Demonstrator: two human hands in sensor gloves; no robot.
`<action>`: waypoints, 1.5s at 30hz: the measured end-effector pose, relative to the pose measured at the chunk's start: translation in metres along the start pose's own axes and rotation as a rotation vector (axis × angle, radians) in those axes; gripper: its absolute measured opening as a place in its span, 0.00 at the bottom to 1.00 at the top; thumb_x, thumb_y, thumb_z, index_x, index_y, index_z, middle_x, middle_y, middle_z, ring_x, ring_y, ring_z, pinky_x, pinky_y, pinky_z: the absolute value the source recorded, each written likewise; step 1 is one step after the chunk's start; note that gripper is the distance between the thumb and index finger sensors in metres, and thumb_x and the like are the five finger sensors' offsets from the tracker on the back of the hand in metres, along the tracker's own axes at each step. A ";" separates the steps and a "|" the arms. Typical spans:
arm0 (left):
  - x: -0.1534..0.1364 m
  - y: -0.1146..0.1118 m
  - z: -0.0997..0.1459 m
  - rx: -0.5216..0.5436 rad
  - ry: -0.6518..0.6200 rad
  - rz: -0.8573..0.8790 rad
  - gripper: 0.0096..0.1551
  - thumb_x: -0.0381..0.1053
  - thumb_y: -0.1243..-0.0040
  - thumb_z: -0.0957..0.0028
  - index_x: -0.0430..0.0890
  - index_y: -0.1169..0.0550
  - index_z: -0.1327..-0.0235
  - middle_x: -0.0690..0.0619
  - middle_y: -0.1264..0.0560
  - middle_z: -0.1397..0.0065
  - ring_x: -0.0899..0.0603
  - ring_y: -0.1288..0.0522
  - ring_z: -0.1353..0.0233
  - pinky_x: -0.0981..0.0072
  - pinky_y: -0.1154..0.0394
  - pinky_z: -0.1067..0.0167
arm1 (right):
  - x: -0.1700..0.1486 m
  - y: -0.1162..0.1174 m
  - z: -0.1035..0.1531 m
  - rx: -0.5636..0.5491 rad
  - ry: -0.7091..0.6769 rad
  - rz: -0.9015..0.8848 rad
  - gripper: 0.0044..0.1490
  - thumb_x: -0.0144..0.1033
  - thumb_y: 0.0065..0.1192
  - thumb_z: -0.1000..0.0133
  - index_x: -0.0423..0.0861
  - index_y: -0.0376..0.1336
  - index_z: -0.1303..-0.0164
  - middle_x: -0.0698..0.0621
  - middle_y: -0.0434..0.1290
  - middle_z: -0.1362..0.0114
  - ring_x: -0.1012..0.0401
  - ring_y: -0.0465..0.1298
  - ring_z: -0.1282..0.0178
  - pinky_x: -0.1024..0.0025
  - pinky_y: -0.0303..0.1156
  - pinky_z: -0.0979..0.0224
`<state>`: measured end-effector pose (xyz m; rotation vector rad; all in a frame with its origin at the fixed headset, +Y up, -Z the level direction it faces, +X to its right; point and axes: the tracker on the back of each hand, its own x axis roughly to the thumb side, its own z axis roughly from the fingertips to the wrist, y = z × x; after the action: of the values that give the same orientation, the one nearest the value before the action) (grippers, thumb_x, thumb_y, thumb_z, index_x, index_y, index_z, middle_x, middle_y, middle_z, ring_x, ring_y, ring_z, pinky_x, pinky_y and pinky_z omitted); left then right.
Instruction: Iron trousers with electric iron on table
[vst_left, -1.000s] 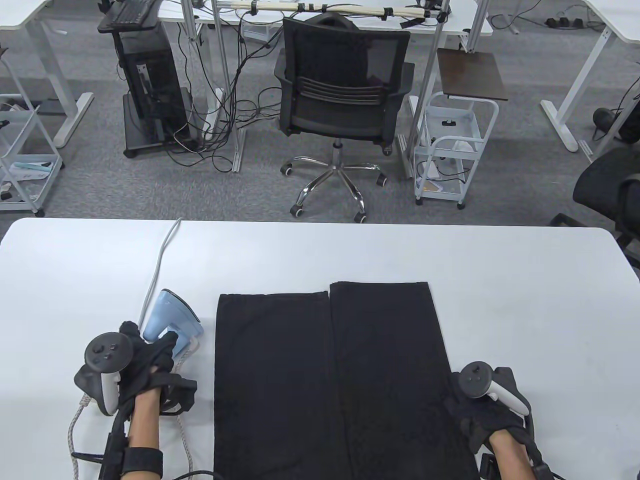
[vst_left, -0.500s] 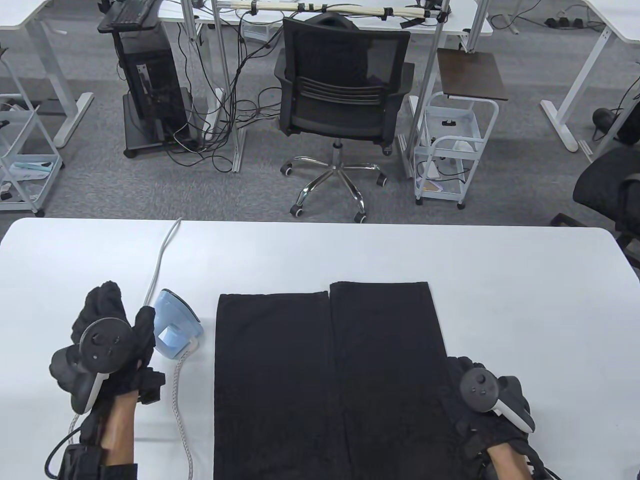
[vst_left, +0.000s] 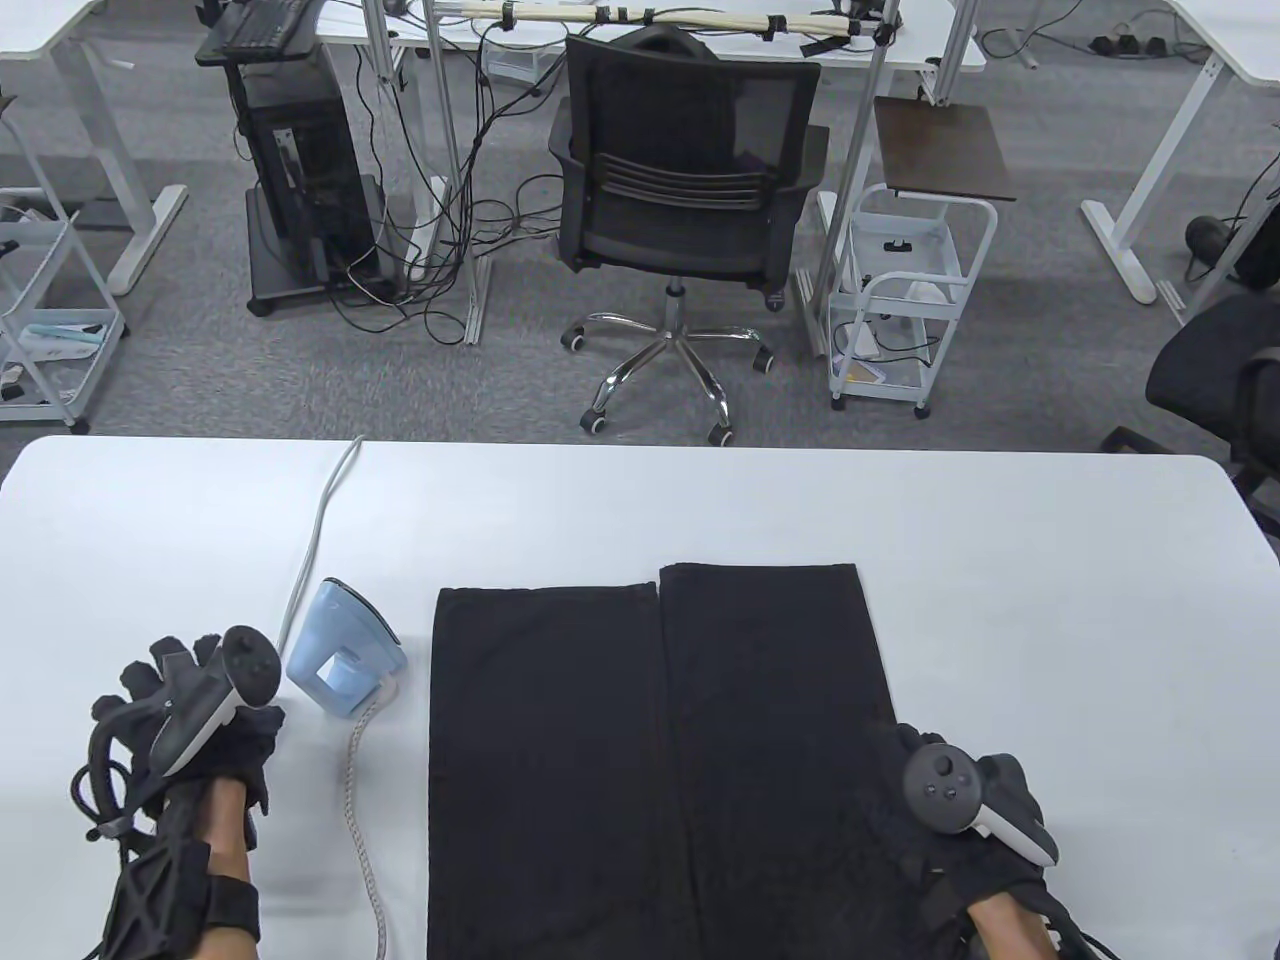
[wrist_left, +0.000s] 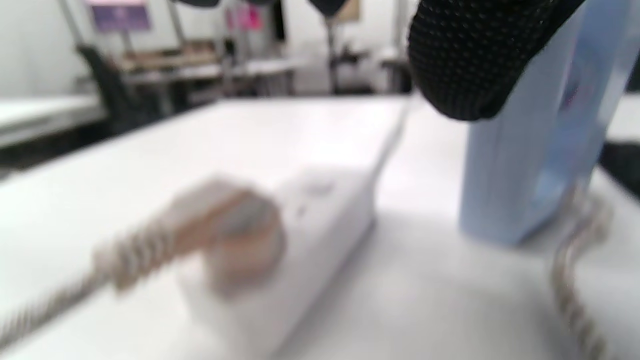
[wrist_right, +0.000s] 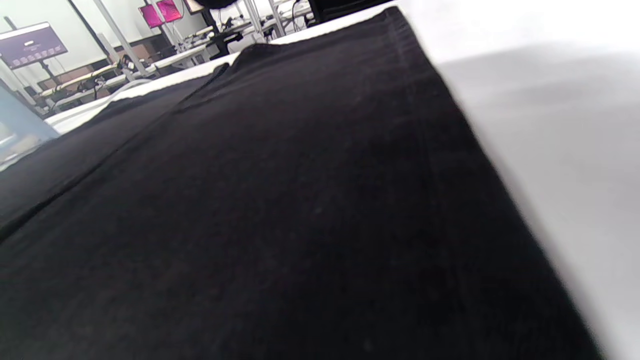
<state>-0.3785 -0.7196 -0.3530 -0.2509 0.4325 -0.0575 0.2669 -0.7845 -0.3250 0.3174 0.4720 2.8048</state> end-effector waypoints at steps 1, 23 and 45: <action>-0.002 -0.008 -0.004 -0.031 0.006 0.009 0.61 0.63 0.29 0.45 0.41 0.49 0.12 0.29 0.58 0.11 0.19 0.54 0.16 0.15 0.54 0.31 | 0.000 0.001 -0.001 0.012 0.000 -0.001 0.46 0.50 0.39 0.35 0.42 0.30 0.17 0.33 0.36 0.14 0.32 0.41 0.18 0.23 0.45 0.28; -0.021 -0.058 -0.025 -0.133 0.047 0.207 0.51 0.59 0.28 0.44 0.49 0.43 0.16 0.38 0.51 0.10 0.23 0.51 0.14 0.15 0.52 0.31 | -0.006 0.013 -0.011 0.114 0.044 -0.008 0.46 0.50 0.39 0.35 0.42 0.29 0.17 0.33 0.37 0.14 0.31 0.41 0.18 0.23 0.45 0.28; 0.059 0.119 0.143 0.556 -0.515 0.362 0.47 0.64 0.39 0.38 0.43 0.40 0.13 0.34 0.49 0.11 0.23 0.43 0.16 0.18 0.45 0.30 | 0.063 -0.091 0.038 -0.398 -0.058 0.029 0.46 0.51 0.41 0.35 0.38 0.34 0.17 0.32 0.38 0.14 0.31 0.44 0.18 0.24 0.47 0.28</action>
<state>-0.2647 -0.5779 -0.2816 0.3597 -0.0659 0.2372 0.2393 -0.6718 -0.3111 0.3177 -0.1069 2.8226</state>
